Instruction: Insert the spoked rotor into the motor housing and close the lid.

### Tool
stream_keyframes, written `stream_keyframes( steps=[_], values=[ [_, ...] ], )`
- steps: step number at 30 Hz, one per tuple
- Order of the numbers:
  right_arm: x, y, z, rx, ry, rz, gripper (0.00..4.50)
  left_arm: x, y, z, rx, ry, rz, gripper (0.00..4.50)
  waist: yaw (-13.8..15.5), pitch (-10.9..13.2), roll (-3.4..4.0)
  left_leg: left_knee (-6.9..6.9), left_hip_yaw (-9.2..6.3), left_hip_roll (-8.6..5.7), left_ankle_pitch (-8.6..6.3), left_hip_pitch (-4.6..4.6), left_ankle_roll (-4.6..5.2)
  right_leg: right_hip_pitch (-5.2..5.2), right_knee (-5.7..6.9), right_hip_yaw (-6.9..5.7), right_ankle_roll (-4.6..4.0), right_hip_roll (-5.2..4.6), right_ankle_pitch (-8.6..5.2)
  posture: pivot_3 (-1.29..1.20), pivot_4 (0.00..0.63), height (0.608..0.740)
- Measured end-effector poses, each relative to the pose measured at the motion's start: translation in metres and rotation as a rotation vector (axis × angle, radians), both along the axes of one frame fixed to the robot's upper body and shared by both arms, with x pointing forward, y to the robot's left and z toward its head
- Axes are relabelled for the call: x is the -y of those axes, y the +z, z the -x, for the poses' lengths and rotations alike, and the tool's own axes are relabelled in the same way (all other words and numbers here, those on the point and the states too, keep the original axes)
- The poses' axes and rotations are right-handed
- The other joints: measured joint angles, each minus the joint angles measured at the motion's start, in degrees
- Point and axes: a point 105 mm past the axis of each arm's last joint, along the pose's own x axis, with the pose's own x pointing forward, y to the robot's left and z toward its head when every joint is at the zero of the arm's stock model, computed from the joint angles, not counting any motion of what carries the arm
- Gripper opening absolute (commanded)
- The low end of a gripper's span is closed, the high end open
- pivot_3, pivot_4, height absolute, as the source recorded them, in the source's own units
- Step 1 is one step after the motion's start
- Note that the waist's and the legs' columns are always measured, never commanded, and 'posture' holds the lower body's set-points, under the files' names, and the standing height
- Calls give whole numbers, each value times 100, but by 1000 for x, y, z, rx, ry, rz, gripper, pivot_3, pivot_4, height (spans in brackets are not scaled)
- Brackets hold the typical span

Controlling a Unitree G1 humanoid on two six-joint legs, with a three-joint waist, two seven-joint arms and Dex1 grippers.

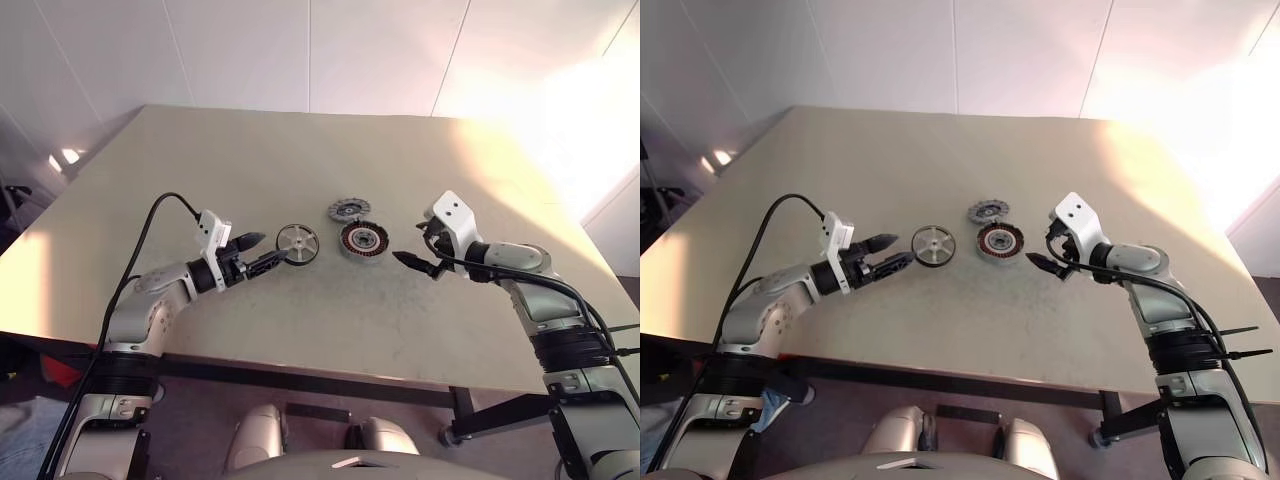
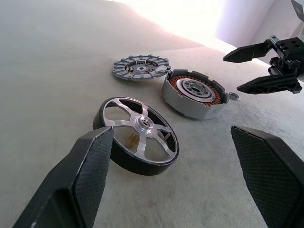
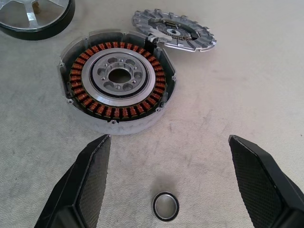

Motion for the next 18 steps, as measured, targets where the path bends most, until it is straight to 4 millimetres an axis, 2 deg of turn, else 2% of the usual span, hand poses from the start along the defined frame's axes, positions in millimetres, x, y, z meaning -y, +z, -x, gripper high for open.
stream_keyframes(
  steps=[18],
  values=[
    [3,3,1,0,14,24,4448,4,-2,0,-7,-6,9,4188,0,0,0,0,0,0,0,0,0,0,0,0,0,0,0,0,0,740]
  ],
)
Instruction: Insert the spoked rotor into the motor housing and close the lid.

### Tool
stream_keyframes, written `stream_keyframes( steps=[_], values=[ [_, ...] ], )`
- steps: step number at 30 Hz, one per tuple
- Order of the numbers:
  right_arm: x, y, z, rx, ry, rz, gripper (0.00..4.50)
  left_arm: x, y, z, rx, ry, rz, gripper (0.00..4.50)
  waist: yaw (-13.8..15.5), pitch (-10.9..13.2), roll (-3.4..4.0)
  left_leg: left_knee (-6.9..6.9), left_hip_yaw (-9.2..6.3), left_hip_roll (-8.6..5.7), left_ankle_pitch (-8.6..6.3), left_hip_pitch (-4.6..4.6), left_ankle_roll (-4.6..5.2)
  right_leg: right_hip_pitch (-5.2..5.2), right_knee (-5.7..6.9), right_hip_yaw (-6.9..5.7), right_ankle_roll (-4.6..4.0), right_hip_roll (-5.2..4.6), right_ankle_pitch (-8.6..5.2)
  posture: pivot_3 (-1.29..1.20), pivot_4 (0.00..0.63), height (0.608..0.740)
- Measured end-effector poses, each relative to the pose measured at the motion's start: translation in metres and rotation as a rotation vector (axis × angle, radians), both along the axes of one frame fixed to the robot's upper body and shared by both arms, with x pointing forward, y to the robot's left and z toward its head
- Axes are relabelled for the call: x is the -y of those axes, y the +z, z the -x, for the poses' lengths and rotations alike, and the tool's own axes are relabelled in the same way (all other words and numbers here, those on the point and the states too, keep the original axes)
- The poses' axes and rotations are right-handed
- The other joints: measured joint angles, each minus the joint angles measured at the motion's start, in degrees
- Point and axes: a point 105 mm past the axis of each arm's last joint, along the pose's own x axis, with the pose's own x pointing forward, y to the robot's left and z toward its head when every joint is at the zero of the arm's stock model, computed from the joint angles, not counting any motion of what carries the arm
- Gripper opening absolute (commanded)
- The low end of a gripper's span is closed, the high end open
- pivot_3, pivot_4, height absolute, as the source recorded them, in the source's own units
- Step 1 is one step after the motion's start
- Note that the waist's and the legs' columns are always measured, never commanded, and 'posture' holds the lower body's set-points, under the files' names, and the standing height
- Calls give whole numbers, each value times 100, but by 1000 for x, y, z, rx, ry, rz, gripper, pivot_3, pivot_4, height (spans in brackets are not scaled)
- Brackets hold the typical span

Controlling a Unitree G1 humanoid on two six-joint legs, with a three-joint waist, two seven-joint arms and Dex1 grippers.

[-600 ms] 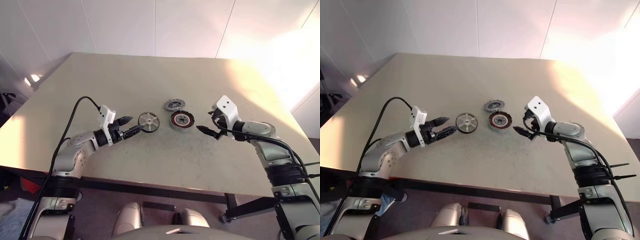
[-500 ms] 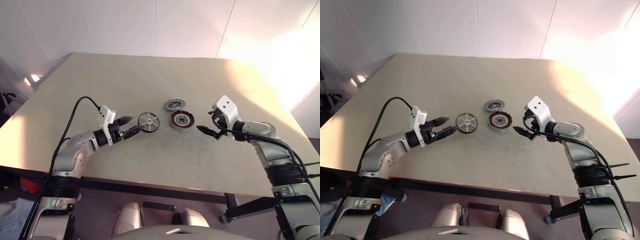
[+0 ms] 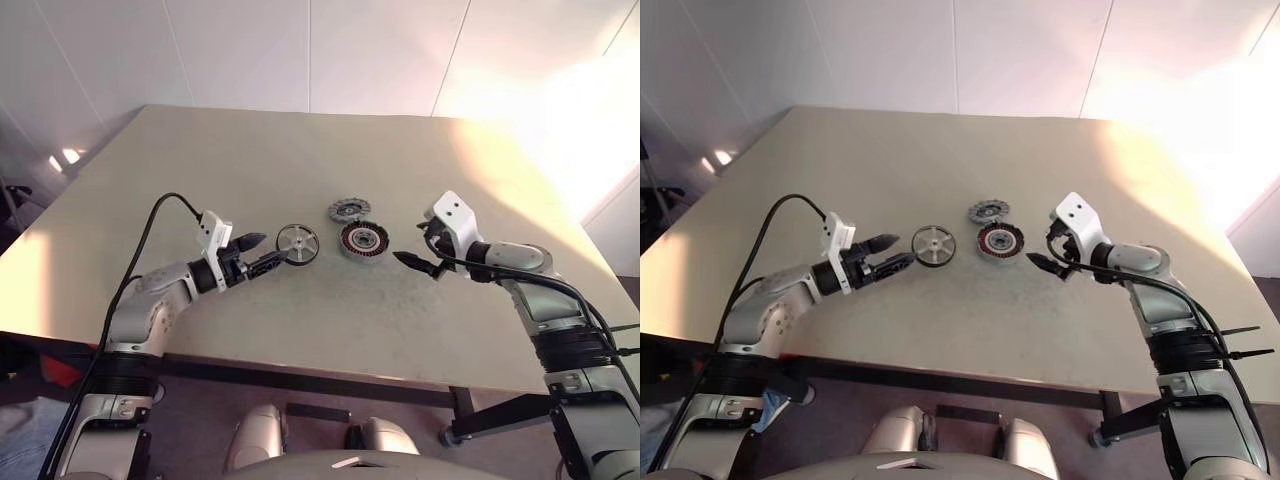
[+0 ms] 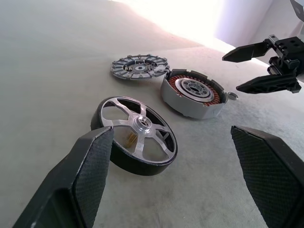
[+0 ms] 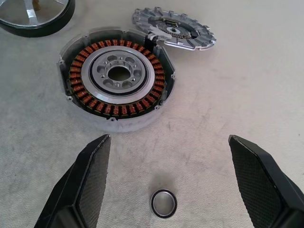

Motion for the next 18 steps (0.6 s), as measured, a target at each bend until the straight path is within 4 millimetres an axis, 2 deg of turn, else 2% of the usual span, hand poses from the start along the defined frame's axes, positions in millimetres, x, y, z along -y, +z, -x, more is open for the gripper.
stream_keyframes(
  steps=[5,9,14,18],
  values=[
    [-4,8,-3,60,146,262,4448,4,-2,-1,-3,-3,6,4188,-17,0,0,1,0,1,1,1,-2,-2,4,0,0,1,0,0,0,740],
    [-23,12,-7,103,330,409,4448,5,-2,-2,2,-3,3,4188,-14,0,0,3,0,1,1,-1,-1,-3,5,0,0,0,0,0,0,740],
    [-40,14,-14,132,493,514,4448,6,-1,-4,7,3,4,4188,-10,0,0,13,0,1,-4,-8,7,-3,6,0,-2,0,1,0,0,740],
    [-58,5,-18,137,624,577,4448,6,-3,-3,3,18,6,4188,-17,0,0,18,0,1,-4,-11,8,-5,10,0,-2,0,1,0,0,740]
  ],
)
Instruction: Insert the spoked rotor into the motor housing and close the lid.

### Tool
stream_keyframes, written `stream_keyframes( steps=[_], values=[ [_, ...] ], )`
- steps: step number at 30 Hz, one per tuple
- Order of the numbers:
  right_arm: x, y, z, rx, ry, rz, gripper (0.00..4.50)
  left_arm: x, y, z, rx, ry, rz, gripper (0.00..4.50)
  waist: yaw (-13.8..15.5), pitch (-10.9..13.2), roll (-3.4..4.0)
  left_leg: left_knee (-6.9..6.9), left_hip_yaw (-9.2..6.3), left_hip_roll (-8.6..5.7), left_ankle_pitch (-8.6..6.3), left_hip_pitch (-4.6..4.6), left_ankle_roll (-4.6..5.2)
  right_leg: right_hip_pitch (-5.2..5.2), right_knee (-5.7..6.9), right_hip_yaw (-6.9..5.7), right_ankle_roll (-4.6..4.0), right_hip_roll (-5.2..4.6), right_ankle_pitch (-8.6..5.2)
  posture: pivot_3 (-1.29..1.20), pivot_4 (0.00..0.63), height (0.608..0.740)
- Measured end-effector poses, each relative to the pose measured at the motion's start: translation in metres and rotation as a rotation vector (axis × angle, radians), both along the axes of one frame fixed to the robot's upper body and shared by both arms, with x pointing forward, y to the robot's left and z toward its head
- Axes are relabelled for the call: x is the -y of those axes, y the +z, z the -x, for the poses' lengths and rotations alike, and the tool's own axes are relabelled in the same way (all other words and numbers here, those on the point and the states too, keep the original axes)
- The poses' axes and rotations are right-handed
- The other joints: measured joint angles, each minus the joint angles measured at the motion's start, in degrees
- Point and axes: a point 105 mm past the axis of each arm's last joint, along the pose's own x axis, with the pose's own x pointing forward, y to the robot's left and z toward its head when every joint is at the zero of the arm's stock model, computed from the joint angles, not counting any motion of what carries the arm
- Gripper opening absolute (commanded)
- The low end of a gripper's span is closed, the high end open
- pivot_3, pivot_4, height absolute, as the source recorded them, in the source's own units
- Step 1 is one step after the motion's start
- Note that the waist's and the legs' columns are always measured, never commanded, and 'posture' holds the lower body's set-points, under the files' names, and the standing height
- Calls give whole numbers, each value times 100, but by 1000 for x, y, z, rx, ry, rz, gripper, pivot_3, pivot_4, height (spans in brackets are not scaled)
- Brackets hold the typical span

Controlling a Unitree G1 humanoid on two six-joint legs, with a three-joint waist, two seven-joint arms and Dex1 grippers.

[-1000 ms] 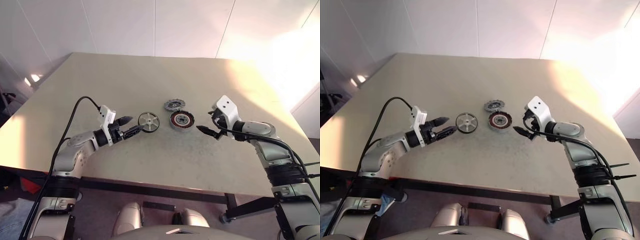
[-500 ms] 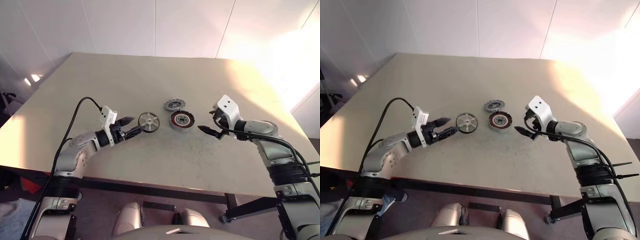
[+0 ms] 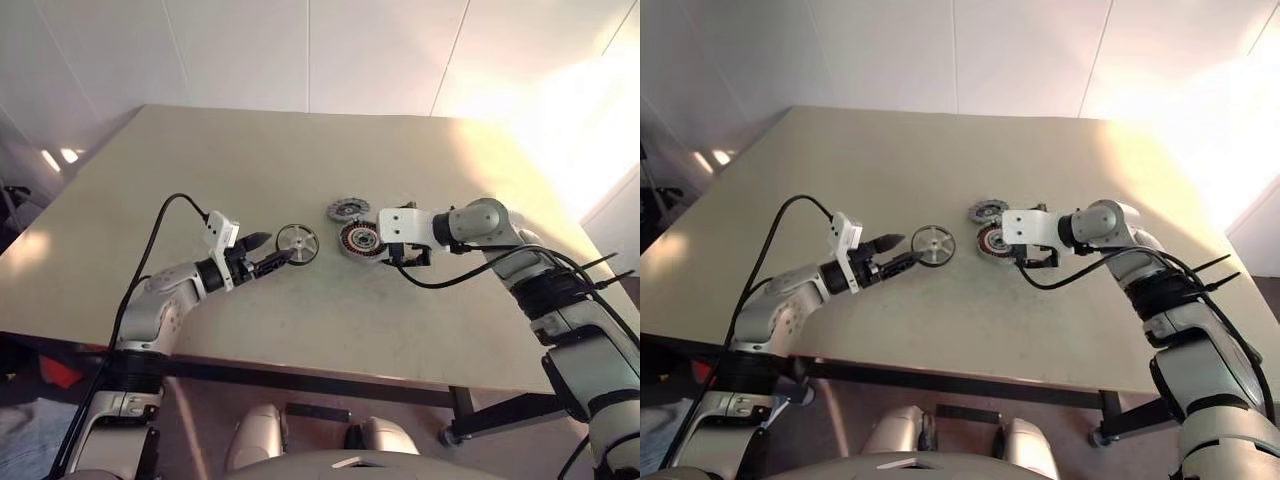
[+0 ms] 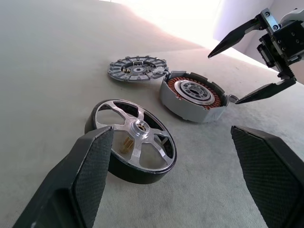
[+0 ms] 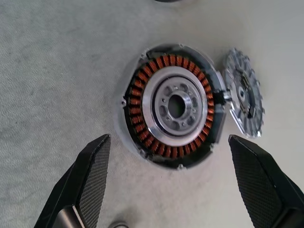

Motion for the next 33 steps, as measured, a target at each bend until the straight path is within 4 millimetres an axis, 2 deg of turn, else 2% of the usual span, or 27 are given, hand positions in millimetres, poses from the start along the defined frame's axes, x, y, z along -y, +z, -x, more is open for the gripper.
stream_keyframes(
  steps=[5,12,16,33],
  values=[
    [-8,-16,0,-45,94,72,4448,-6,-6,6,-12,36,-6,4188,8,0,0,12,0,1,-4,-13,7,-7,4,0,0,0,0,0,0,740],
    [-11,-17,-5,-62,158,125,4448,-10,-5,9,-4,67,-6,4188,-9,0,-1,24,0,4,-5,-1,8,3,16,0,-1,-1,1,0,0,740],
    [-11,-18,-6,-87,174,136,3294,-10,-6,11,-6,83,-4,4188,-11,-1,-1,25,0,5,-5,8,7,9,20,0,-2,0,1,0,0,740],
    [-12,-18,-9,-210,115,85,3294,-8,-8,12,-9,105,12,4188,-21,-3,-4,26,0,7,-4,16,5,12,28,1,-3,1,0,0,0,740]
  ],
)
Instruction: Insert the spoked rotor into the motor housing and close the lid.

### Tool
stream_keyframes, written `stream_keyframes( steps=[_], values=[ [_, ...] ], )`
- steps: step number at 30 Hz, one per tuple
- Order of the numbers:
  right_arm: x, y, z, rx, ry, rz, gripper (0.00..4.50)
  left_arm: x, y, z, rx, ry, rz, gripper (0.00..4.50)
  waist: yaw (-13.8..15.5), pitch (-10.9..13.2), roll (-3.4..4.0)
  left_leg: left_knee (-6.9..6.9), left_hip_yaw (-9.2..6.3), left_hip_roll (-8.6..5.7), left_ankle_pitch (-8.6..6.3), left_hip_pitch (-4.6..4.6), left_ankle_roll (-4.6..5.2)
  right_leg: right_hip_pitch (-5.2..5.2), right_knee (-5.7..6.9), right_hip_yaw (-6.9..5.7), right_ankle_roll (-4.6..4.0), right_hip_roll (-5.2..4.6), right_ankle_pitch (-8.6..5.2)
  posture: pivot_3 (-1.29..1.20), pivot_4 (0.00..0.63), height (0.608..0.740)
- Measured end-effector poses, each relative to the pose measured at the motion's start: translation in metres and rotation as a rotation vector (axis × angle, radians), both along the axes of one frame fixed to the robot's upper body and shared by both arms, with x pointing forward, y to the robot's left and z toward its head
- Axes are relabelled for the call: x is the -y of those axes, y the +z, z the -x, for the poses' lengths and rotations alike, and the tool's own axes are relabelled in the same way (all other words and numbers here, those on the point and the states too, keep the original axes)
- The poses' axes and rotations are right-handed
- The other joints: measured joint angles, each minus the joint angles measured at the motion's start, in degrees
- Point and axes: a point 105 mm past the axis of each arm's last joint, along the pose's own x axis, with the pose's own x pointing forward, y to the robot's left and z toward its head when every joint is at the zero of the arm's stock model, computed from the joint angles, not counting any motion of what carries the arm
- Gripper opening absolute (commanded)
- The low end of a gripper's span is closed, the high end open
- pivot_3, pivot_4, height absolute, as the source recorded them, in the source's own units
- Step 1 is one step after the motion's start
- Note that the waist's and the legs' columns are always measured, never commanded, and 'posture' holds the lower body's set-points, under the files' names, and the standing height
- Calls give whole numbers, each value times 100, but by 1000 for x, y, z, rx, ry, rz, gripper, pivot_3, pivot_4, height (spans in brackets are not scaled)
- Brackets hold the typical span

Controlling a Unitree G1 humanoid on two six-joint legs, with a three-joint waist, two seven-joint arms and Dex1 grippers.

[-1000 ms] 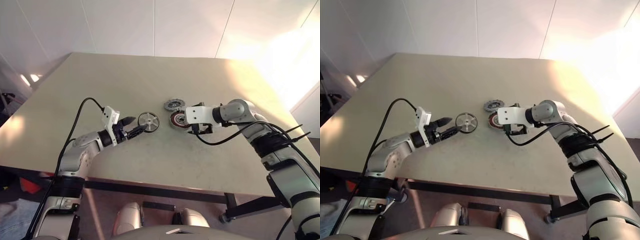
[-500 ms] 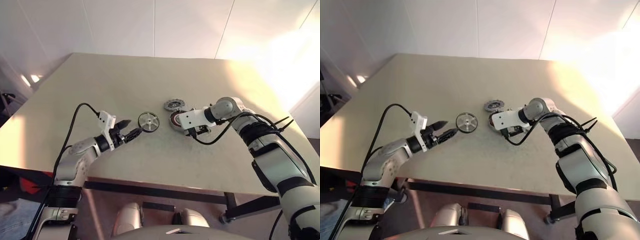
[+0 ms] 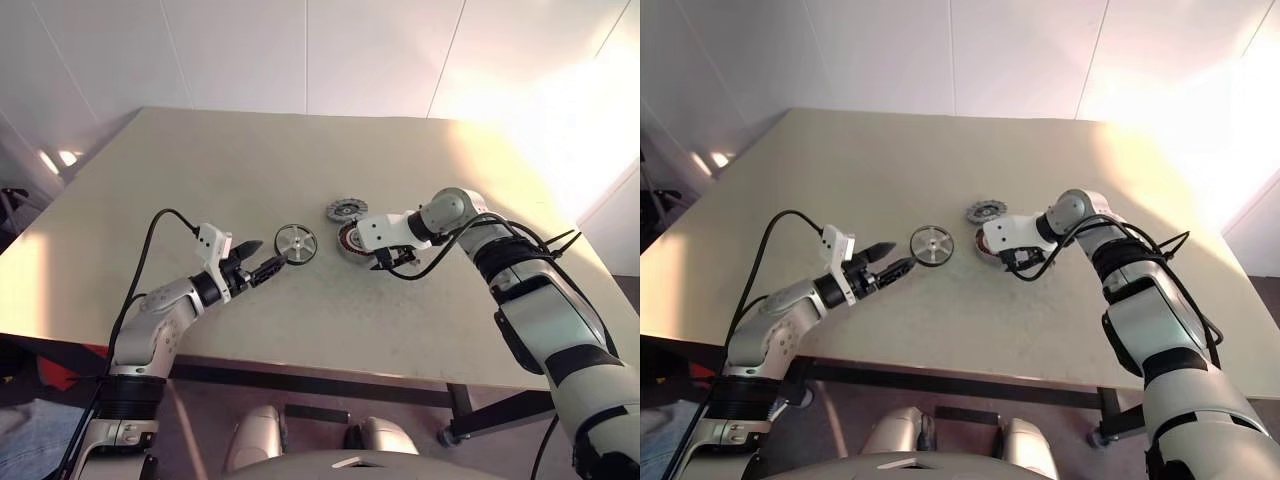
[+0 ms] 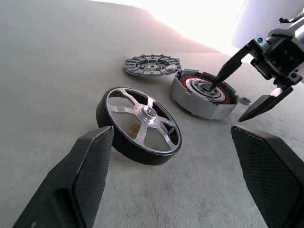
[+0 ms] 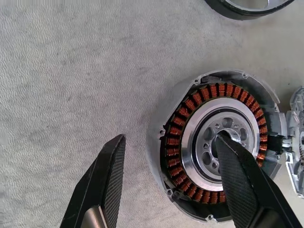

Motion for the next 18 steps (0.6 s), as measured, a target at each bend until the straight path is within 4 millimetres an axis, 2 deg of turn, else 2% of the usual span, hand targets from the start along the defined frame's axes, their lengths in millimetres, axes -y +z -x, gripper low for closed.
stream_keyframes(
  steps=[8,11,14,18],
  values=[
    [-3,-2,-4,-66,-75,-31,3294,2,-1,0,-3,6,7,4188,1,-3,-1,0,0,0,0,16,-1,13,1,0,0,0,0,0,0,740],
    [-2,-2,-5,-70,-87,-32,2735,2,-1,1,-4,7,7,4188,1,-3,-1,0,0,0,1,21,-3,16,4,0,0,0,0,0,0,740],
    [0,0,-7,-67,-103,-28,1837,1,-1,0,-4,9,6,4188,-6,-8,-6,0,0,1,1,25,-4,18,4,1,-1,0,0,0,0,740],
    [-3,-1,-7,-65,-101,-30,1837,1,-1,0,-3,9,5,4188,-69,-14,-11,0,0,2,2,34,-7,26,5,1,-1,1,-1,0,0,740]
  ],
)
